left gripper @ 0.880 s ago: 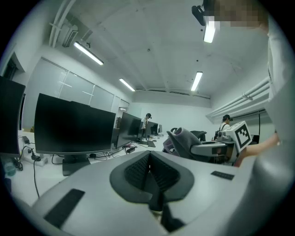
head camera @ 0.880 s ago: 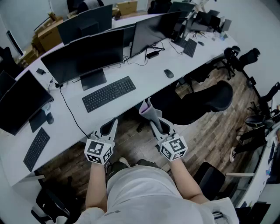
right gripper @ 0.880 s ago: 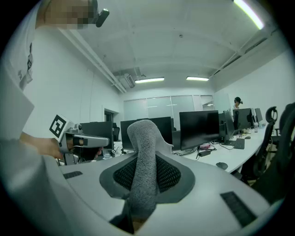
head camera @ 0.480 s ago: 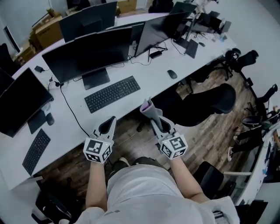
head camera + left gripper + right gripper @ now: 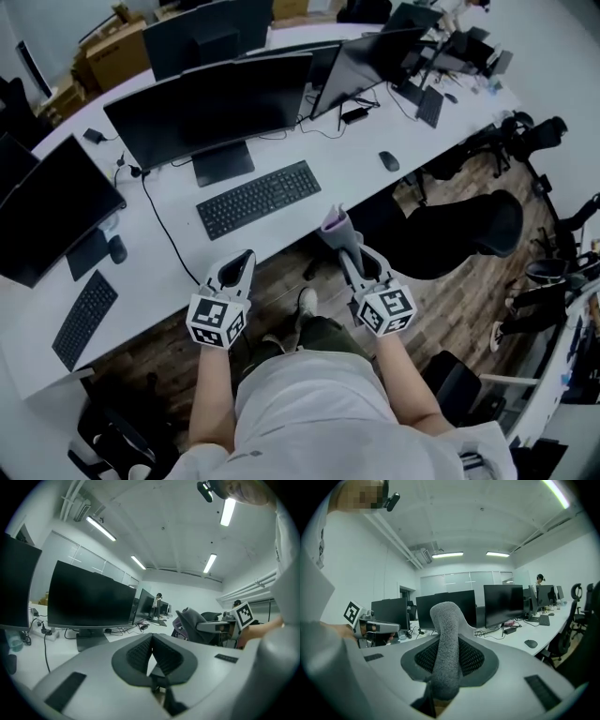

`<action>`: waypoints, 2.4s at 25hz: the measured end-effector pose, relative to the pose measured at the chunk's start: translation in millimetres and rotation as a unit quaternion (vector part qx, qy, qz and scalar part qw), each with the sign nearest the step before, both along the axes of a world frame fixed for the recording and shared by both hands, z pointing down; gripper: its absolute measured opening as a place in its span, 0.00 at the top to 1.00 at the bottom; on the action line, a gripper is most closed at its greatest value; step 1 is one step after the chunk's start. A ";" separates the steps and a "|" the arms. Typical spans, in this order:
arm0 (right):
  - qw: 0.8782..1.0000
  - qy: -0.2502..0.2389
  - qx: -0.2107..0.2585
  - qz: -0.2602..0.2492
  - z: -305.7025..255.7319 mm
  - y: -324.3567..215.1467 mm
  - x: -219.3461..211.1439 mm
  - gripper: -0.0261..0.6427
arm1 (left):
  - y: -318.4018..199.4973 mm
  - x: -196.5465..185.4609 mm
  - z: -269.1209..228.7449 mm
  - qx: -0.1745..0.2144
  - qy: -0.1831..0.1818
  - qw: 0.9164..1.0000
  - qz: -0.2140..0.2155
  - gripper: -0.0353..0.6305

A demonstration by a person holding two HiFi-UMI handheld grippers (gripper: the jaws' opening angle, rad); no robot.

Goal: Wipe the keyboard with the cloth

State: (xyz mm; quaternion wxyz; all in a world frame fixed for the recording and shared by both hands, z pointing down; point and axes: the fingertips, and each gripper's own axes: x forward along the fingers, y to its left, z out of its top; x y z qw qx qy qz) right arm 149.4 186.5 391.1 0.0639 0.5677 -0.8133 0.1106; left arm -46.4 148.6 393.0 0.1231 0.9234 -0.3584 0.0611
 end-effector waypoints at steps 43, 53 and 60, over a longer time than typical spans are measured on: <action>0.975 0.012 -0.159 -0.156 186.2 -347.4 53.6 0.81 | -182.2 5.4 95.4 -0.159 -0.095 0.957 -0.225 0.94; 0.969 0.033 -0.203 -0.139 229.9 -363.7 42.3 0.81 | -179.9 -19.0 110.2 -0.177 -0.093 0.954 -0.222 0.94; 0.966 0.025 -0.238 -0.097 256.7 -367.1 32.0 0.81 | -189.0 -54.9 111.9 -0.176 -0.091 0.960 -0.196 0.94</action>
